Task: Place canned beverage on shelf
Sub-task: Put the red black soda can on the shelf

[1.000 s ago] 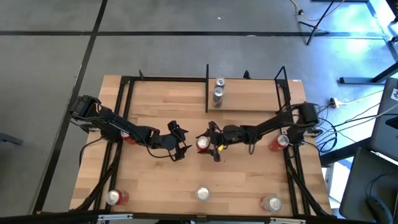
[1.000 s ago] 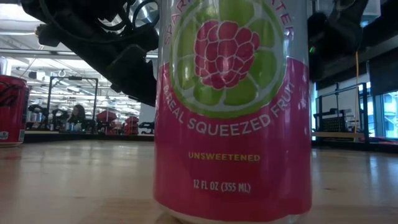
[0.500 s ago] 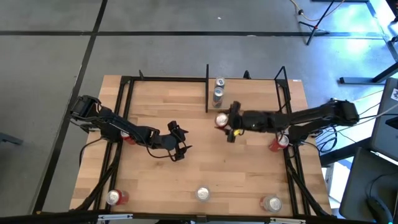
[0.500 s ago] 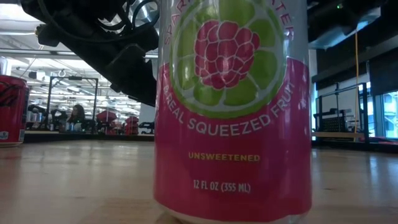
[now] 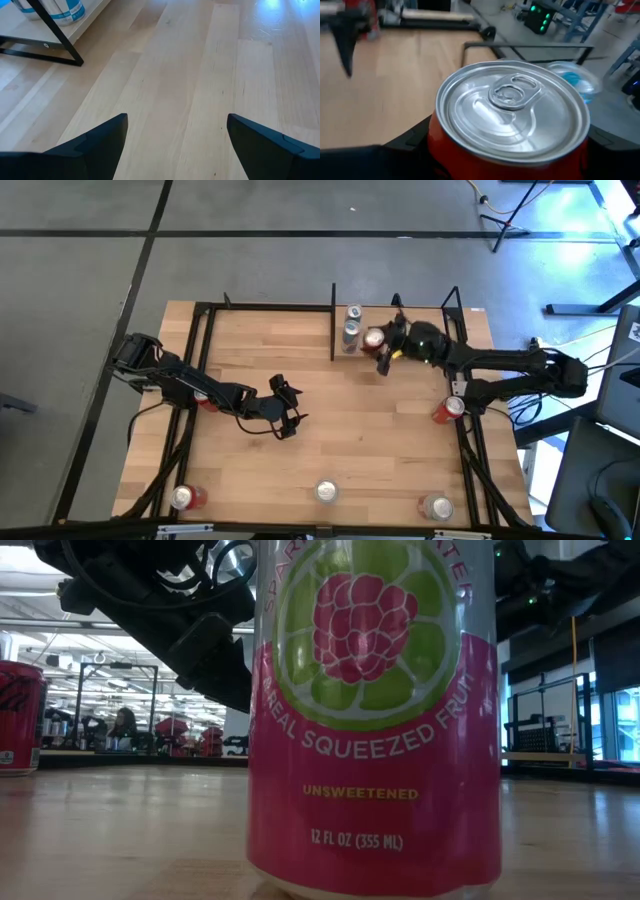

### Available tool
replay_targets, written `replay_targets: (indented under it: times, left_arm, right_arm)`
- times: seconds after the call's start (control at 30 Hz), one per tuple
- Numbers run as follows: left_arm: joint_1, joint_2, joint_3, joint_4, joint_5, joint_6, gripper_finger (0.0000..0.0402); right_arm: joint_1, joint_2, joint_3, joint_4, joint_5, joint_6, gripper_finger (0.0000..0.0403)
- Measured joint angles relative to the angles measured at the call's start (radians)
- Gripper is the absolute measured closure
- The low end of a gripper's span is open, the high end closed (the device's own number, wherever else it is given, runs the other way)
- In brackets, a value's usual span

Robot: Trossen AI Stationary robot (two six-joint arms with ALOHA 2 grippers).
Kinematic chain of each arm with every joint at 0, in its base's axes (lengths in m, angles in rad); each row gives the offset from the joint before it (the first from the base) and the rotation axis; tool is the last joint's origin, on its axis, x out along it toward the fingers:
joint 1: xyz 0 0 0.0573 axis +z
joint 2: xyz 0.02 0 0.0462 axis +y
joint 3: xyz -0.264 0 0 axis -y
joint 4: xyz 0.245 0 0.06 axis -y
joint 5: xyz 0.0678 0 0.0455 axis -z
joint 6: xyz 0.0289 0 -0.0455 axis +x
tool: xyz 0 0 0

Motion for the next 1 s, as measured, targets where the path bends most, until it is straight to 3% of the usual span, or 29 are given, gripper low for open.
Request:
replay_targets:
  times: [0.37, 1.0]
  left_arm:
    - [0.0, 0.0, 0.0, 0.004, -0.001, 0.0, 0.0067]
    - [0.0, 0.0, 0.0, 0.004, -0.001, 0.001, 0.0067]
  right_arm:
    - [-0.223, 0.029, -0.042, 0.115, -0.137, 0.077, 0.0125]
    - [-0.335, 0.269, -0.042, 0.333, -0.289, 0.086, 0.0125]
